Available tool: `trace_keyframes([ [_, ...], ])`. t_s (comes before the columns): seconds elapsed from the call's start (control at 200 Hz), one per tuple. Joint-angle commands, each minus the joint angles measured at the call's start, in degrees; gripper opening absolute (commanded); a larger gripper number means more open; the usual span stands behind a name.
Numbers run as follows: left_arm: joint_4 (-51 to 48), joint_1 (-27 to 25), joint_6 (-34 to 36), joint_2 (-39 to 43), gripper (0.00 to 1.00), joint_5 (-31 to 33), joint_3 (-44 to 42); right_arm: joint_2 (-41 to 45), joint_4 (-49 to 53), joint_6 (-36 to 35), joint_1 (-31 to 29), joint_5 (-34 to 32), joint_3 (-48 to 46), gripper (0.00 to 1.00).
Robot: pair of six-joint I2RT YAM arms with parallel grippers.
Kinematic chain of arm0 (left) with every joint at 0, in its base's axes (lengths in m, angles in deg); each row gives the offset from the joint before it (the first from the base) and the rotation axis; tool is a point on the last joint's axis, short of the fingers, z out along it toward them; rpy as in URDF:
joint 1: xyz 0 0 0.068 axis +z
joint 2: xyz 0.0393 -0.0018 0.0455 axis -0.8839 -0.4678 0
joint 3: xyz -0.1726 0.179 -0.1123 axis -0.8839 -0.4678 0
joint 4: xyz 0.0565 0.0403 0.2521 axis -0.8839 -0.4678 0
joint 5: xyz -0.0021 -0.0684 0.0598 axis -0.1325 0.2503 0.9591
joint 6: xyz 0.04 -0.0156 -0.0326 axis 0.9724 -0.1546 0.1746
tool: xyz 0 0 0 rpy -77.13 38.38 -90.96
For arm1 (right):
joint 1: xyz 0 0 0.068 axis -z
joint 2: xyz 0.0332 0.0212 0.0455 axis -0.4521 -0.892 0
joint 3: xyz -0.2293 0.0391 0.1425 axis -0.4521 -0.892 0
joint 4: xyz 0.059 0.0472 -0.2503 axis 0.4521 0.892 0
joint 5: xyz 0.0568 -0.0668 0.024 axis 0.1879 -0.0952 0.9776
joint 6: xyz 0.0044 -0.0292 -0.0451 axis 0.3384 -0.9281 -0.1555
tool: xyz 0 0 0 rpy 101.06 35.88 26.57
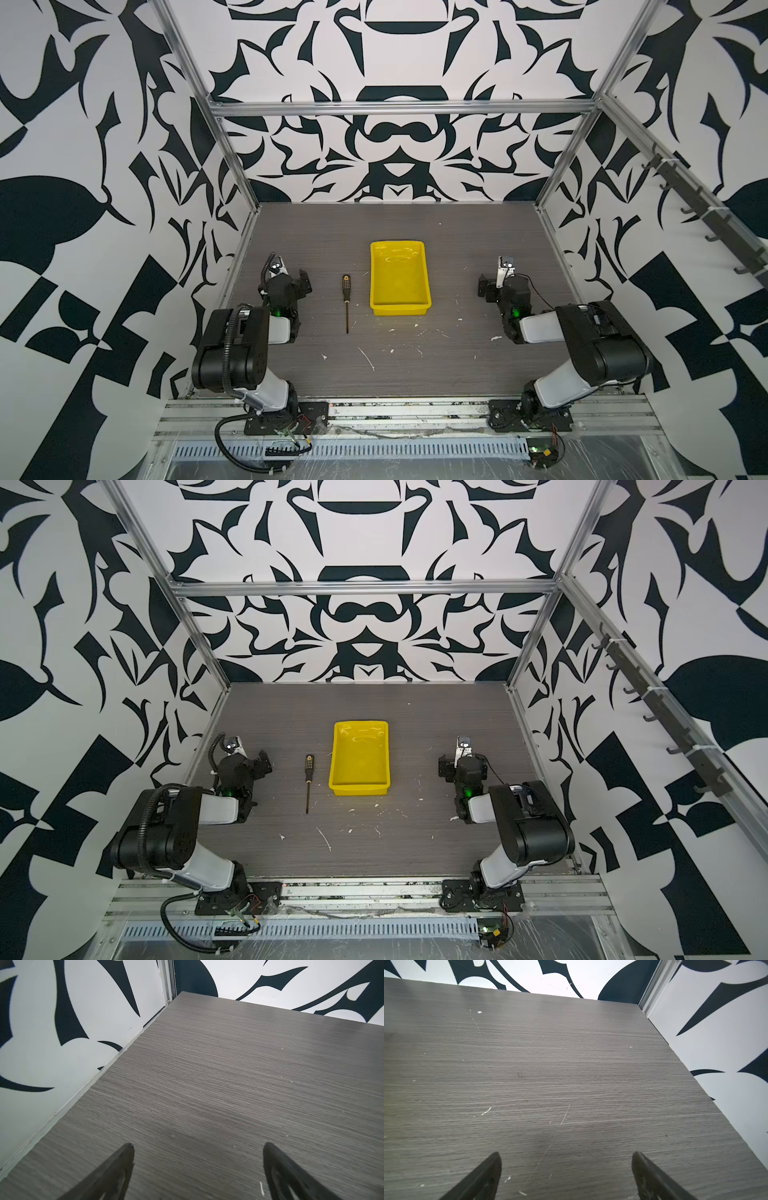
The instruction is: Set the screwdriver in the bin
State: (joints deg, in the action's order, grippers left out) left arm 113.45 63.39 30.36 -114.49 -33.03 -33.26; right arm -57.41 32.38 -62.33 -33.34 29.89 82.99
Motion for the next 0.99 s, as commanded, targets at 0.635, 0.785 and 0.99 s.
trace_keyframes([
  [0.635, 1.43, 0.13, -0.37, 0.43, 0.99, 0.55, 0.99, 0.89, -1.25, -1.23, 0.06, 3.27, 0.87, 1.0],
  [0.785, 1.43, 0.08, -0.38, 0.47, 0.99, 0.54, 0.98, 0.91, -1.21, -1.22, 0.12, 3.2, 0.91, 1.0],
  [0.99, 1.73, 0.12, -0.32, 0.57, 0.99, 0.5, 0.8, 1.55, -3.36, -0.84, 0.0, 3.07, -0.44, 1.0],
])
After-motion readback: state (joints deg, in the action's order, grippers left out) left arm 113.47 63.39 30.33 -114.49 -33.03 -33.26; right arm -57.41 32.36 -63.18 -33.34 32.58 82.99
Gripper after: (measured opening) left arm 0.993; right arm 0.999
